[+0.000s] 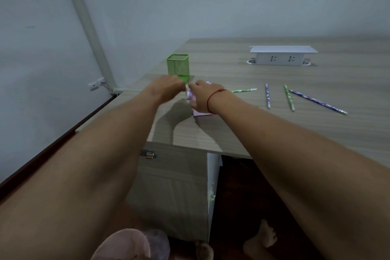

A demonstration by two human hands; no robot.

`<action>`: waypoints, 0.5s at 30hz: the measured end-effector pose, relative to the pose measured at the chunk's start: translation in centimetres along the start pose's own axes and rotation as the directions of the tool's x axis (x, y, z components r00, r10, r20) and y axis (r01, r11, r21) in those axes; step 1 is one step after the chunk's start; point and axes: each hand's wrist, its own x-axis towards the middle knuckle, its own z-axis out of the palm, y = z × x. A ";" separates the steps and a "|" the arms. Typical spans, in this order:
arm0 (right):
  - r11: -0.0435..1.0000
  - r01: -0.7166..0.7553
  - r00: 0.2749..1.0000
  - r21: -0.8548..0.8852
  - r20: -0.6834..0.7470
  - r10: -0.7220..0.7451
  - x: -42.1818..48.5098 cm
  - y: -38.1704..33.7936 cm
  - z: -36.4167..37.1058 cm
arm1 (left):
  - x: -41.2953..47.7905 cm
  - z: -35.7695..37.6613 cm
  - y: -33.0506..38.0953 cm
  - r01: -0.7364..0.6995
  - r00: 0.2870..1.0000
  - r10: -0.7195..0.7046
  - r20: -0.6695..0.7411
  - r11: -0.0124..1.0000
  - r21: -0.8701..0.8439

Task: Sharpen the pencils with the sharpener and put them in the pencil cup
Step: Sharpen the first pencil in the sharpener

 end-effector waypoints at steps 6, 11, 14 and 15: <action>0.996 -0.073 0.996 -0.048 0.047 0.075 0.2 -0.7 -1.1 | -0.6 -1.3 -0.4 -0.038 0.985 0.045 -0.169 0.998 0.039; 0.994 -0.099 0.994 -0.037 0.040 0.101 -0.2 -1.2 -1.3 | -2.2 -1.1 0.6 0.000 0.974 -0.008 -0.226 0.999 -0.033; 0.994 -0.109 0.993 -0.027 0.038 0.110 -0.3 -1.3 -1.3 | -3.8 -1.0 1.6 0.022 0.963 -0.046 -0.266 0.995 -0.093; 0.993 -0.114 0.993 -0.019 0.041 0.115 -0.2 -1.3 -1.2 | -4.4 -0.8 2.0 0.012 0.962 -0.042 -0.270 0.994 -0.111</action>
